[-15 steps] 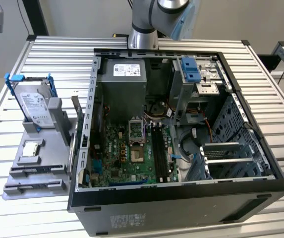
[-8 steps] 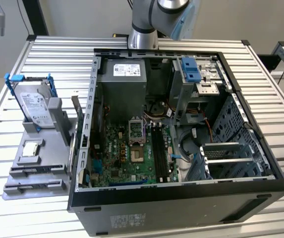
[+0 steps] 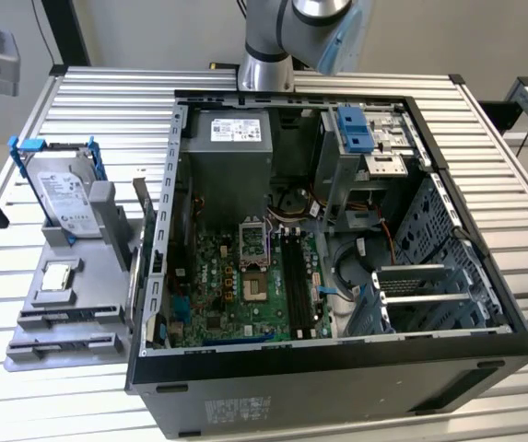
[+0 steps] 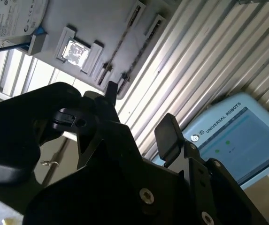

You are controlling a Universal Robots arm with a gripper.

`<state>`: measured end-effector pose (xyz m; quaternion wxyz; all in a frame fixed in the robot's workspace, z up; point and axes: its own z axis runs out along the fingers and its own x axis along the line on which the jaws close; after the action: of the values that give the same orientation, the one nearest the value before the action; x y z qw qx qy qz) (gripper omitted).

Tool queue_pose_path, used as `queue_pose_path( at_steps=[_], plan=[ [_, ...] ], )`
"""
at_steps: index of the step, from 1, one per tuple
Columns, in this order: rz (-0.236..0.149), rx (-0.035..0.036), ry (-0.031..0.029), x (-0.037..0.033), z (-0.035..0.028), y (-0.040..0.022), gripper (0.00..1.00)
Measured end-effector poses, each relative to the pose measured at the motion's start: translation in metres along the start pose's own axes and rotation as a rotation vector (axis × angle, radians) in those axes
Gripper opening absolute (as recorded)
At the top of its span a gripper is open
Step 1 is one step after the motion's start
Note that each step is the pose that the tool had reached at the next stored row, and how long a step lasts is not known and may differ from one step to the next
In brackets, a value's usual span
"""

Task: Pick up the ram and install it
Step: 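Pick up the ram and move it above insertion slot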

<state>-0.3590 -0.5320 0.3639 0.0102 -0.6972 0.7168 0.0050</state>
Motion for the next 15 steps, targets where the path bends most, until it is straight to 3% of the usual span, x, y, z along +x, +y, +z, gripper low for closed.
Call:
queue_pose_path(
  at_steps=[15],
  plan=[
    [0.006,-0.0009,0.0002,0.0003,0.0262,0.0003,1.0]
  ],
)
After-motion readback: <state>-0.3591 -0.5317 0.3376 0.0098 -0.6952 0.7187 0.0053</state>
